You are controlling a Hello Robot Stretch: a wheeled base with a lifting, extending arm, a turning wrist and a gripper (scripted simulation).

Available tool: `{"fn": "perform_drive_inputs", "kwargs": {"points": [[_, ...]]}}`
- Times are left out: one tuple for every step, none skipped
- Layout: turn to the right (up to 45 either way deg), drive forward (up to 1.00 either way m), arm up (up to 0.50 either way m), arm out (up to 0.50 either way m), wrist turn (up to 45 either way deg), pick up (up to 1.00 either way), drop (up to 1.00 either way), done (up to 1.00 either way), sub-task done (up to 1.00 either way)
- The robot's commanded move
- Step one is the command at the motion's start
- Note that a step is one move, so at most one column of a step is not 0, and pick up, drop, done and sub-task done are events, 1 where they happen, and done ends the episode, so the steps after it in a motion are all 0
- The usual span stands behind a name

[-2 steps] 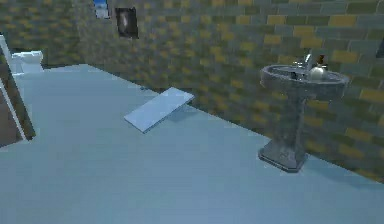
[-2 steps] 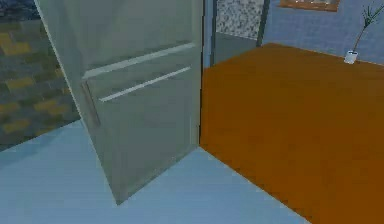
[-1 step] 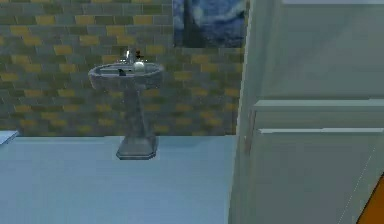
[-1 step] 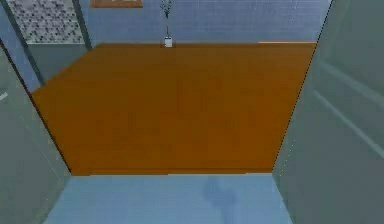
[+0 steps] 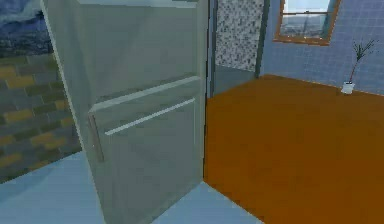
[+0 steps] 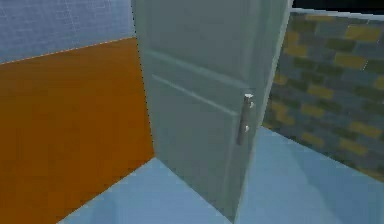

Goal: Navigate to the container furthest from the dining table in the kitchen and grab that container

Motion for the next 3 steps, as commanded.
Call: {"fn": "perform_drive_inputs", "kwargs": {"points": [[36.0,0.00,0.00,0.00,0.0,0.00,0.00,0.00,0.00],[0.0,1.00,0.00,0.00,0.0,0.00,0.00,0.00,0.00],[3.0,0.00,0.00,0.00,0.0,0.00,0.00,0.00,0.00]]}}
